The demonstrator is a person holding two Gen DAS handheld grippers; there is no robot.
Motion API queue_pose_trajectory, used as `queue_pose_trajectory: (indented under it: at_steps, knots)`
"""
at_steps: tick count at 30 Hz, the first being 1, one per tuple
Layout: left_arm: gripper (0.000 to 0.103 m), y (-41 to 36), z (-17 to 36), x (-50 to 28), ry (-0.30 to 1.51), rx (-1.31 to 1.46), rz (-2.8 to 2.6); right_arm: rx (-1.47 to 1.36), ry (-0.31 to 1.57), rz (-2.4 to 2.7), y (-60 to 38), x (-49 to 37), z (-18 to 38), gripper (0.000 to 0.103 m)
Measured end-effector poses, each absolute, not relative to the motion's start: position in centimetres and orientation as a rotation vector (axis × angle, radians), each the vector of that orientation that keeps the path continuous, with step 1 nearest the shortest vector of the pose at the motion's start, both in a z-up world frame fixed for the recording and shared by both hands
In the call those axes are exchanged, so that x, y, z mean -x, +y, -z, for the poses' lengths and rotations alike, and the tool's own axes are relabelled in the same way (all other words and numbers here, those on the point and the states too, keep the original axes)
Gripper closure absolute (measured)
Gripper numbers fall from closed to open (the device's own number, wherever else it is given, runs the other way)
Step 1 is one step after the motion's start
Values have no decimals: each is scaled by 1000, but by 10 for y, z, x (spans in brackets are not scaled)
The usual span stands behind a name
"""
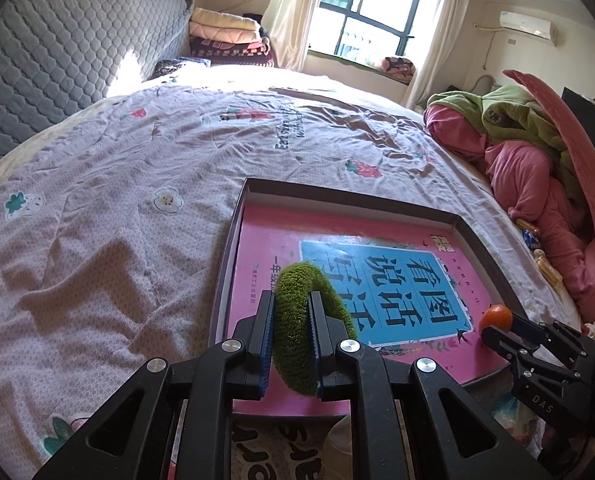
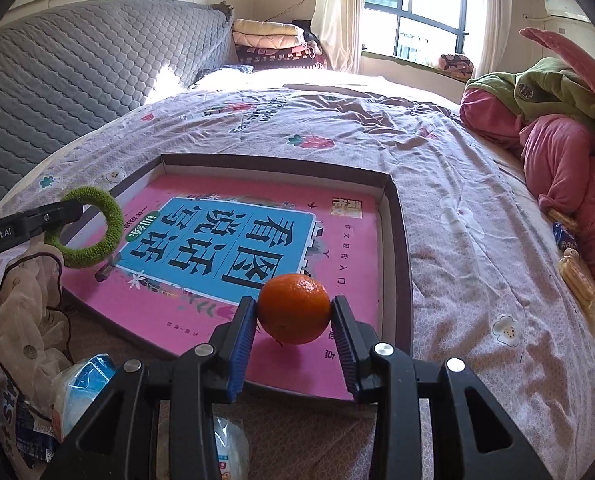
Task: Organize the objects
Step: 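Carry the green ring over the tray with the left tool while the right tool carries the orange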
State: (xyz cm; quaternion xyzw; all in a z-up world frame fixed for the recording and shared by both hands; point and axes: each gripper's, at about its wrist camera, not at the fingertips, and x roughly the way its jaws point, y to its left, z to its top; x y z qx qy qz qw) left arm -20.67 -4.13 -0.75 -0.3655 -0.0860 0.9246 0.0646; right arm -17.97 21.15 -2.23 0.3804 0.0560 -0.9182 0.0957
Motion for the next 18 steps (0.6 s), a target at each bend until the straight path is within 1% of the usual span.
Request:
queue_pose_trajectory:
  at_steps: [16,18]
  knots:
    - [85,-40,23,209,-258,1190,-2747,-1142,155,2718,212,180,24,64]
    - [81,-40,24,209,-250,1198,-2746,-1142,154,2718,212,180,24,64]
